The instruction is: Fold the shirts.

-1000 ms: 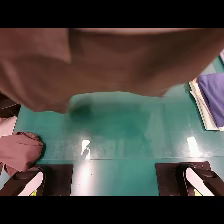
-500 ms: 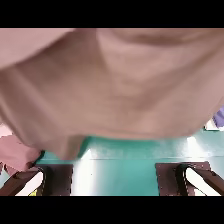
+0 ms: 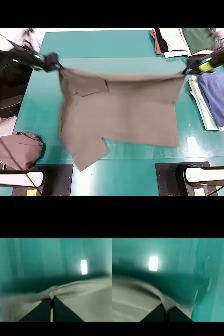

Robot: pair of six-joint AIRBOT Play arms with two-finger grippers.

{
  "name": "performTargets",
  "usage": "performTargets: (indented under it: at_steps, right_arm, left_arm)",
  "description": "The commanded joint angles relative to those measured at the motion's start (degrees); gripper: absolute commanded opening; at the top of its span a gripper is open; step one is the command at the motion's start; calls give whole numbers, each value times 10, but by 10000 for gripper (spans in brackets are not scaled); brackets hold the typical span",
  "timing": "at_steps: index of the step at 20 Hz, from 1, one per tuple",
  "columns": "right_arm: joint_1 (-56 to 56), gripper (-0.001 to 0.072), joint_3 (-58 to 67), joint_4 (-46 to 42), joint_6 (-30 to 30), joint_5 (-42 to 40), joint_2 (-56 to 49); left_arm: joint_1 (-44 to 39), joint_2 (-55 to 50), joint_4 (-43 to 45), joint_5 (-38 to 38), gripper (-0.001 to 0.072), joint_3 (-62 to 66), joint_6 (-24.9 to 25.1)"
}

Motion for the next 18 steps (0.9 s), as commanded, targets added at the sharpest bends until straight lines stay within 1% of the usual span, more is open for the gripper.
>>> performTargets:
  at_steps: [1,3,4,6,8,9,14,15,16,17,18]
  right_arm:
    - [11,16,10,11,21,-35,-92]
    - [15,16,58,12,21,-33,-117]
    - [15,16,78,10,18,-27,-119]
    - [15,16,97,1,4,-3,-113]
    - [15,16,66,-4,-5,3,-88]
    - [16,16,37,-17,-6,-2,-72]
    - [27,24,-105,-22,-5,-37,-24]
    - [28,200,-127,-23,-5,-47,-16]
    - [27,420,-141,-23,-2,-57,-8]
    - [27,429,-148,-23,0,-66,0]
    - [27,428,-154,-23,1,-72,14]
  left_arm:
    - [-18,-96,-6,56,25,-5,10]
    - [-15,-103,-1,73,25,10,10]
    - [-11,-103,6,62,25,20,10]
    - [4,-103,24,-2,26,40,10]
    - [16,-103,55,-73,26,36,10]
    - [16,-104,74,-93,26,28,10]
    - [11,-103,74,-97,29,-44,10]
    - [11,-103,75,-97,185,-52,10]
    - [11,-103,75,-98,507,-53,5]
    - [13,-100,75,-104,529,-52,-2]
    - [13,-90,75,-109,477,-52,-6]
